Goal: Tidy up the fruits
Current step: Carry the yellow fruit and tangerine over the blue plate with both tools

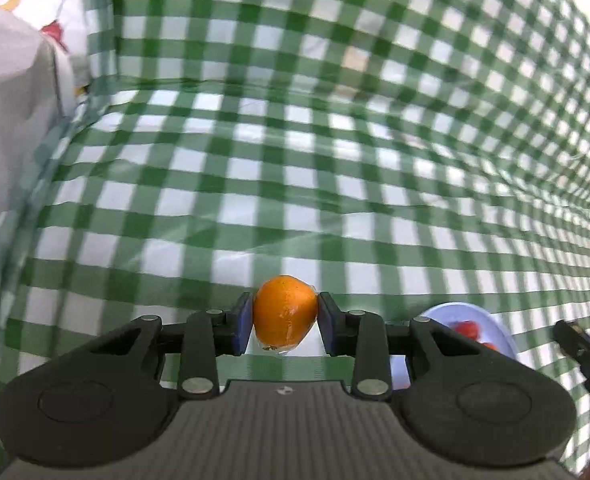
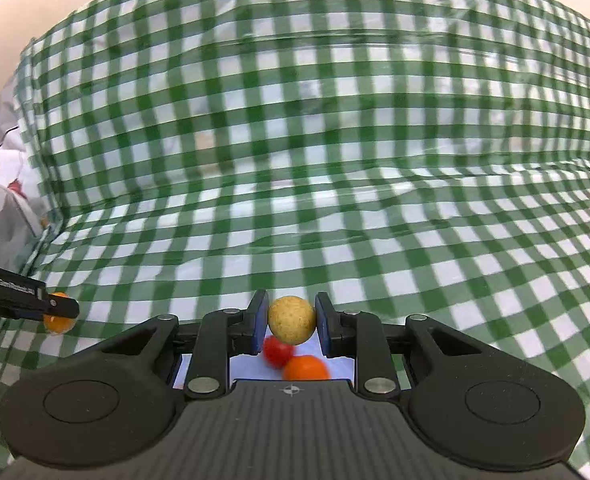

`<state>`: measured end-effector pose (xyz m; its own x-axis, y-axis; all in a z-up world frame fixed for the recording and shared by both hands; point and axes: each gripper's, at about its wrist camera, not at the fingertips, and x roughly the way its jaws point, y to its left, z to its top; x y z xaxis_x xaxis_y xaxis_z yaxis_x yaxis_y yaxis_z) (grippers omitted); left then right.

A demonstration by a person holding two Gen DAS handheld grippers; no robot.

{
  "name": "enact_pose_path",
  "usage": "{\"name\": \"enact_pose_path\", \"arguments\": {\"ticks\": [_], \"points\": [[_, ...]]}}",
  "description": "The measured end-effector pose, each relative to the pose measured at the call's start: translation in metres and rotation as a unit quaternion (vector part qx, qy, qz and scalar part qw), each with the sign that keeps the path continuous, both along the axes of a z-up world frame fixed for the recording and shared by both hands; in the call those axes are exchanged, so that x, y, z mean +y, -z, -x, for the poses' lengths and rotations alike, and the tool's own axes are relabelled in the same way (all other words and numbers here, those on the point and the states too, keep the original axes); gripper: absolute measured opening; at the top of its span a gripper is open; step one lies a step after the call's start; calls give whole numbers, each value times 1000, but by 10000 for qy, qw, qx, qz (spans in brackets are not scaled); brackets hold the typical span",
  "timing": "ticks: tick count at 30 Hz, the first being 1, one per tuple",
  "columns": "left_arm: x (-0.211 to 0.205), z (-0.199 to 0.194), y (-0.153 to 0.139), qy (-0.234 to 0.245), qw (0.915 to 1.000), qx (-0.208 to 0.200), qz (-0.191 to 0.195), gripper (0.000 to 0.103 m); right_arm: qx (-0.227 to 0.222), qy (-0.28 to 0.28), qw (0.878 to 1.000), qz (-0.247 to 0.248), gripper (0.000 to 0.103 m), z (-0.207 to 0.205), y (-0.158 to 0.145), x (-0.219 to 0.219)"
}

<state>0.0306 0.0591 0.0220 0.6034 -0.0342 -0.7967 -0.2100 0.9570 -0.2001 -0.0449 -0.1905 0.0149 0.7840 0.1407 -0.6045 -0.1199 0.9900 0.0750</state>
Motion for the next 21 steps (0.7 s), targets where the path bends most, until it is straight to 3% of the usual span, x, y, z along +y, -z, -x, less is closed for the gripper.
{"name": "enact_pose_path", "arguments": {"ticks": [12, 21], "points": [[-80, 2, -3, 1297, 9905, -387, 254, 38, 328, 206, 9992, -27, 26, 0, 10, -35], [-113, -1, 6, 1615, 9860, -305, 267, 38, 744, -49, 9970, 190, 26, -4, 27, -25]]}}
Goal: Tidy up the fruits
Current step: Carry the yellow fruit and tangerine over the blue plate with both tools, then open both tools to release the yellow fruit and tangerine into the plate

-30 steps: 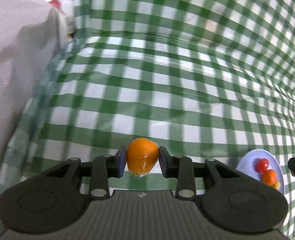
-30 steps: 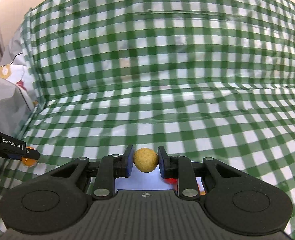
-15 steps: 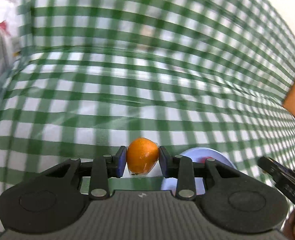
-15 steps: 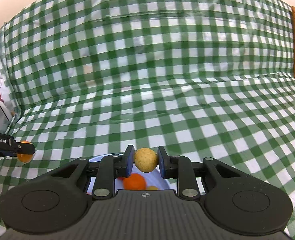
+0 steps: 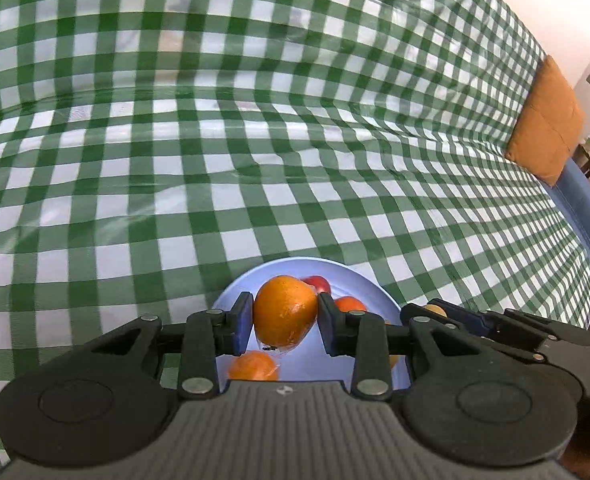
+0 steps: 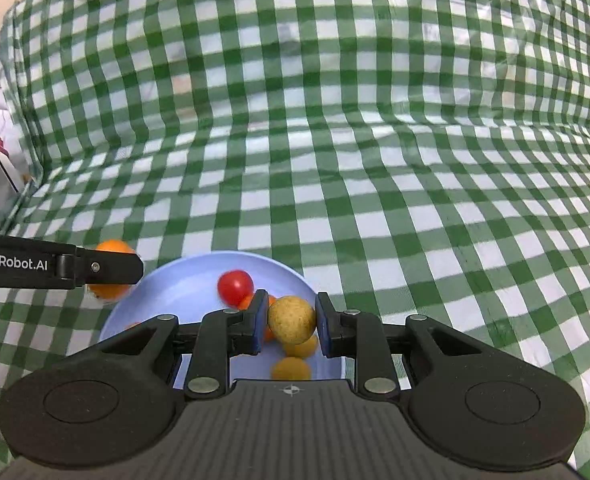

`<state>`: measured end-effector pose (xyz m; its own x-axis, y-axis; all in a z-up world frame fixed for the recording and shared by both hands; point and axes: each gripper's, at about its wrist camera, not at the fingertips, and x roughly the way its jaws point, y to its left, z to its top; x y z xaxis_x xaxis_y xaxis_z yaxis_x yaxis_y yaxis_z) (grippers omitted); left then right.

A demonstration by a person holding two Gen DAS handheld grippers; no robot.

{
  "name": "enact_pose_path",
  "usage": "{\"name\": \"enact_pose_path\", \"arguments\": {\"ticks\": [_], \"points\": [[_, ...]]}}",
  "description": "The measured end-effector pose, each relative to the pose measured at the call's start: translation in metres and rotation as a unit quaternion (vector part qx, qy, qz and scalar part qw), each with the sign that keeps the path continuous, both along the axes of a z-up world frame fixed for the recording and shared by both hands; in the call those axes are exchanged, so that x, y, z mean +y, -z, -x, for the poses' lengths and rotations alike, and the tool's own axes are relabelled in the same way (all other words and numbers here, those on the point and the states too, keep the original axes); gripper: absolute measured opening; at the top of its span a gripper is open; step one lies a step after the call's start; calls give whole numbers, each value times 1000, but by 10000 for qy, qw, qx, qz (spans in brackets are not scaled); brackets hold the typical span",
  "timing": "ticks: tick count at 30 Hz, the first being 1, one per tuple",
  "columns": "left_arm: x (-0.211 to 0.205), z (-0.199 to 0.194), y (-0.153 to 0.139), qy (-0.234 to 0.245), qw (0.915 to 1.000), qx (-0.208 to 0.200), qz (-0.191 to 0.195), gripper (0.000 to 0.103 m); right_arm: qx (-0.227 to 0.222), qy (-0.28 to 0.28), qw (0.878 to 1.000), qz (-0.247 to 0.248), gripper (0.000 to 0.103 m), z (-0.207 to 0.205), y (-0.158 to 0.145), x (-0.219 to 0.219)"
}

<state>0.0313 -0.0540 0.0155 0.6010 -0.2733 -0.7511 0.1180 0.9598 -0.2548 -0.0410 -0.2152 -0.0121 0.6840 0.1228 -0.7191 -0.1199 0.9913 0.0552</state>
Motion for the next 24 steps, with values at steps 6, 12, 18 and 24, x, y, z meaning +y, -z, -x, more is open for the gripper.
{"name": "enact_pose_path", "arguments": {"ticks": [6, 12, 18, 24], "points": [[-10, -2, 2, 154, 9998, -20, -117, 38, 40, 0, 10000, -23, 26, -2, 1, -4], [-9, -2, 3, 192, 9997, -49, -152, 38, 75, -21, 10000, -41, 26, -6, 1, -2], [-7, -1, 2, 216, 9996, -71, -145, 38, 80, -68, 9999, -43, 26, -5, 3, 0], [-5, -1, 0, 251, 9996, -91, -132, 38, 91, -109, 9999, -37, 26, -6, 5, 1]]}}
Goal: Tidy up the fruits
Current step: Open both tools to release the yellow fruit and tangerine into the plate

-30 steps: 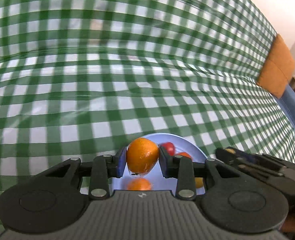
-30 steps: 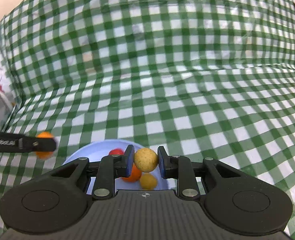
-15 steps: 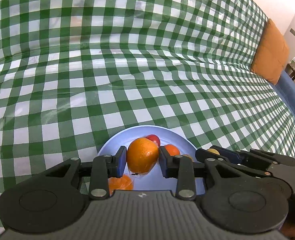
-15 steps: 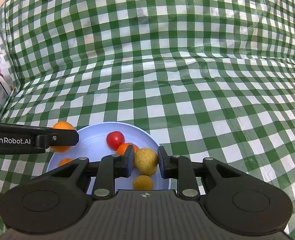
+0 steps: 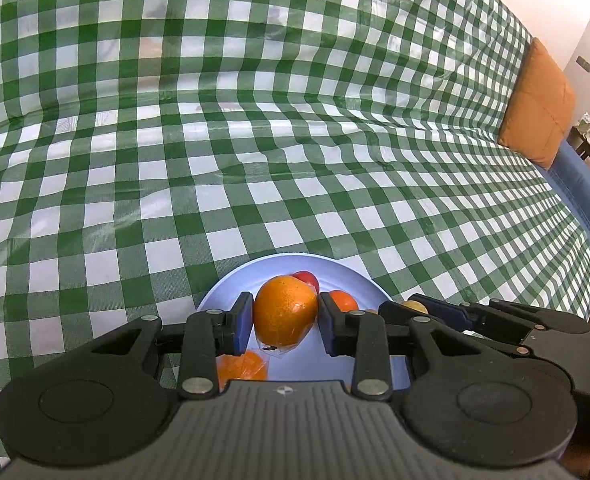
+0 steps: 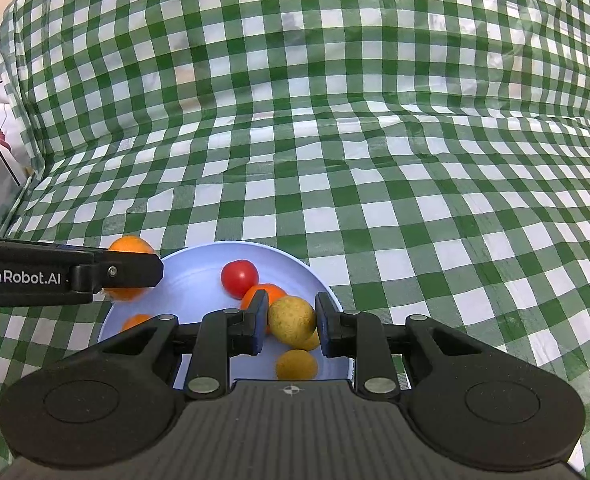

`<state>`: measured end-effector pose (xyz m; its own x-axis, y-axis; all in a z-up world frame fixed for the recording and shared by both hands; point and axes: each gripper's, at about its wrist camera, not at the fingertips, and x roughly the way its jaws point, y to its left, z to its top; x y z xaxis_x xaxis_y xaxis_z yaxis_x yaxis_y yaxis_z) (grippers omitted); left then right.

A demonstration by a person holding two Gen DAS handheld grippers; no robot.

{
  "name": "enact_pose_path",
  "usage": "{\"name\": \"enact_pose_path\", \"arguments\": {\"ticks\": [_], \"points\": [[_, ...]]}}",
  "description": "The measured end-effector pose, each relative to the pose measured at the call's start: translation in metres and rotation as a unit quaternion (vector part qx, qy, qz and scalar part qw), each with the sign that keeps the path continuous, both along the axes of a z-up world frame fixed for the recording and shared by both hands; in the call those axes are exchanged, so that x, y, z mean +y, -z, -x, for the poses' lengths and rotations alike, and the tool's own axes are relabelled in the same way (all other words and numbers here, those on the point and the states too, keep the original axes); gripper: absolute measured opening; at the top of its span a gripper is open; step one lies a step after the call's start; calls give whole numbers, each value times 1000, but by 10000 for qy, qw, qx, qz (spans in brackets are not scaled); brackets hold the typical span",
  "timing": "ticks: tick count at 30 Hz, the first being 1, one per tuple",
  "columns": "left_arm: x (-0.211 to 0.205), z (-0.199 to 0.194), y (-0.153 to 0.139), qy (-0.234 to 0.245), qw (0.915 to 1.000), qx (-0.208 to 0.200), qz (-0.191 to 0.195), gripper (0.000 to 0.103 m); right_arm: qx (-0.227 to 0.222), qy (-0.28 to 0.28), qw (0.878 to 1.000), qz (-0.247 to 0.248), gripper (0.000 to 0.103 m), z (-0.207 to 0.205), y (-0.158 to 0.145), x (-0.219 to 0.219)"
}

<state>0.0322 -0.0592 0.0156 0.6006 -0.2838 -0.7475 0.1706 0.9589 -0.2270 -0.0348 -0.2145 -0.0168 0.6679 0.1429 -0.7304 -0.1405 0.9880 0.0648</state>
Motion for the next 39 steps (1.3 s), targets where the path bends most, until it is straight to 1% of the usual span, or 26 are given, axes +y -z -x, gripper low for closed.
{"name": "enact_pose_path", "arguments": {"ticks": [15, 16, 17, 18, 20, 24, 26, 28, 29, 30, 31, 32, 33, 34, 35, 37, 39], "points": [[-1, -1, 2, 60, 10000, -1, 0, 38, 26, -58, 10000, -31, 26, -1, 1, 3], [-1, -1, 1, 49, 10000, -21, 14, 40, 18, -50, 10000, -26, 27, -1, 1, 4], [0, -1, 0, 39, 10000, -33, 45, 40, 11, -38, 10000, -17, 31, -1, 1, 4], [2, -1, 0, 26, 10000, -40, 83, 40, 2, -21, 10000, -9, 41, -1, 1, 3], [3, -1, -1, 4, 9999, -53, 99, 40, -39, 27, 10000, -15, 48, -1, 0, 2], [3, 0, -2, -4, 10000, -47, 54, 40, -50, 82, 10000, -2, 50, 1, -1, 2], [4, 1, -4, -21, 10000, -76, 35, 43, -54, 98, 9999, -1, 53, 1, -2, 2], [5, 3, -6, -43, 9999, -113, -2, 50, -84, 101, 9999, 3, 58, 1, -4, 3], [5, 5, -7, -59, 9999, -129, -35, 52, -99, 111, 9999, 16, 63, 2, -5, 4], [6, 6, -9, -83, 9998, -151, -82, 57, -107, 121, 9999, 38, 70, 3, -7, 5], [6, 8, -10, -114, 9997, -177, -128, 62, -105, 136, 9998, 63, 73, 4, -8, 6], [7, 10, -11, -146, 9995, -213, -177, 65, -95, 150, 9998, 90, 81, 4, -9, 6], [8, 13, -12, -187, 9992, -254, -235, 72, -78, 167, 9997, 136, 88, 5, -11, 7], [8, 16, -13, -240, 9988, -291, -296, 78, -60, 191, 9996, 195, 92, 7, -14, 7], [9, 19, -14, -301, 9984, -327, -361, 79, -40, 218, 9994, 263, 98, 8, -16, 7], [10, 24, -14, -423, 9973, -352, -477, 84, -5, 285, 9988, 399, 100, 12, -20, 6], [13, 30, -14, -647, 9954, -349, -616, 84, 63, 347, 9984, 442, 102, 16, -24, 2]]}}
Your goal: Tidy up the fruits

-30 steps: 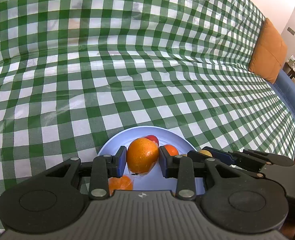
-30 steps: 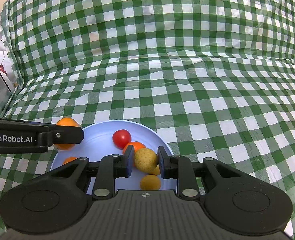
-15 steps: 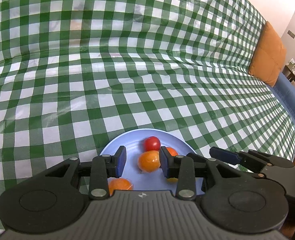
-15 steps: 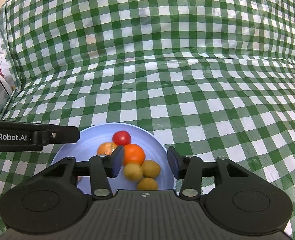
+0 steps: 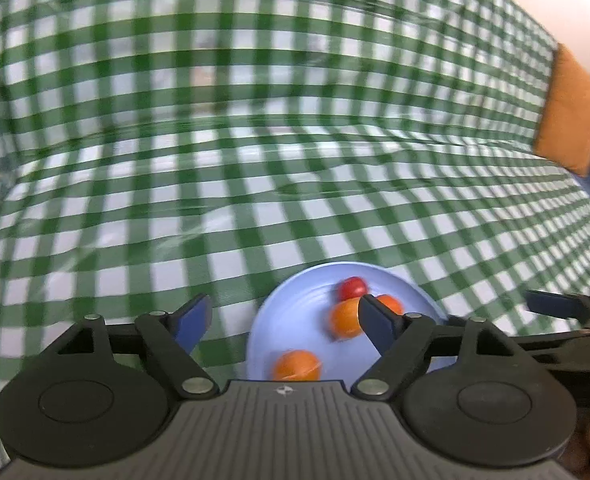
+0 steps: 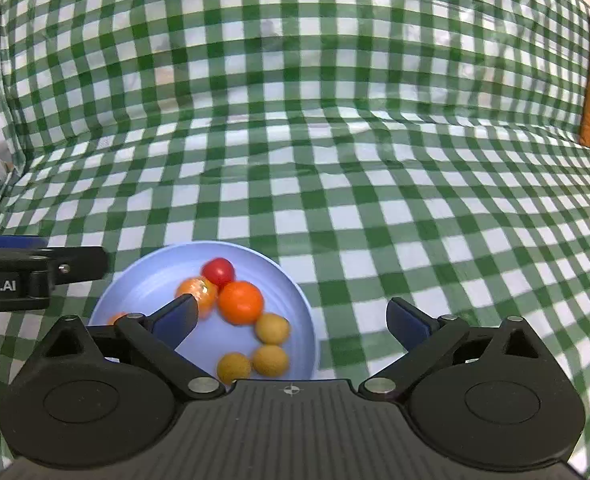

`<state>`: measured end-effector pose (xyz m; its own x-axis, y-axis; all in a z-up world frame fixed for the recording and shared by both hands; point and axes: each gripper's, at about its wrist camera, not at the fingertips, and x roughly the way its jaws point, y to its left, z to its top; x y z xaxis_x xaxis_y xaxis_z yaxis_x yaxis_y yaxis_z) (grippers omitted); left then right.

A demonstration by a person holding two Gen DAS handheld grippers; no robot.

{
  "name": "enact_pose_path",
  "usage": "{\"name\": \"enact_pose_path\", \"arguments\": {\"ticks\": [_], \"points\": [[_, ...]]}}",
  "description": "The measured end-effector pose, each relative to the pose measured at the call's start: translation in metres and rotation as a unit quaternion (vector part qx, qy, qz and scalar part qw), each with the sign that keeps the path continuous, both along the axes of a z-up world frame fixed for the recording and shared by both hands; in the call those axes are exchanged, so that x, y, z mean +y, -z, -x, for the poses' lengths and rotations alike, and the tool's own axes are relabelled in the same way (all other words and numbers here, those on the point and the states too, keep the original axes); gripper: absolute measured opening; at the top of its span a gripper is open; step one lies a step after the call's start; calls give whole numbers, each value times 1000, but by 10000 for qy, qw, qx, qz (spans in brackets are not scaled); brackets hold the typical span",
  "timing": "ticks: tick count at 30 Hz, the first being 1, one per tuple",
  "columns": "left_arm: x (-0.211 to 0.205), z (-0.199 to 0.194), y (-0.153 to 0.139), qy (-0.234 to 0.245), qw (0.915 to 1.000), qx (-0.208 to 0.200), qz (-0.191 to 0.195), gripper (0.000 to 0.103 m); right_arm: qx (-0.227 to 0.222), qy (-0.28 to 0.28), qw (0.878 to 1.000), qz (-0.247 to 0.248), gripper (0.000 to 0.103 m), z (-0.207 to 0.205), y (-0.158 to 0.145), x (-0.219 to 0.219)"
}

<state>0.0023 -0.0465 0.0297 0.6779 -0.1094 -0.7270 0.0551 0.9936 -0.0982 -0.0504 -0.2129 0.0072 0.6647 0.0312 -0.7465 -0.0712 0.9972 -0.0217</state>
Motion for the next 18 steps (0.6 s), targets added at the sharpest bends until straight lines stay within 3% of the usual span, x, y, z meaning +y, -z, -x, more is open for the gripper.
{"name": "enact_pose_path", "arguments": {"ticks": [7, 14, 15, 16, 18], "points": [[7, 17, 7, -331, 9985, 389, -184, 86, 240, 37, 9997, 49, 102, 10, 0, -10], [17, 16, 14, -398, 9974, 598, -54, 87, 315, -157, 9993, 125, 102, 10, 4, 0], [16, 15, 16, -381, 9973, 623, -73, 90, 339, -172, 9992, 148, 102, 9, 6, 0], [12, 12, 16, -360, 9972, 640, -107, 100, 360, -177, 9991, 169, 102, 9, 7, 1], [10, 12, 16, -358, 9976, 569, -180, 103, 380, -177, 9990, 178, 102, 8, 9, 1]]}}
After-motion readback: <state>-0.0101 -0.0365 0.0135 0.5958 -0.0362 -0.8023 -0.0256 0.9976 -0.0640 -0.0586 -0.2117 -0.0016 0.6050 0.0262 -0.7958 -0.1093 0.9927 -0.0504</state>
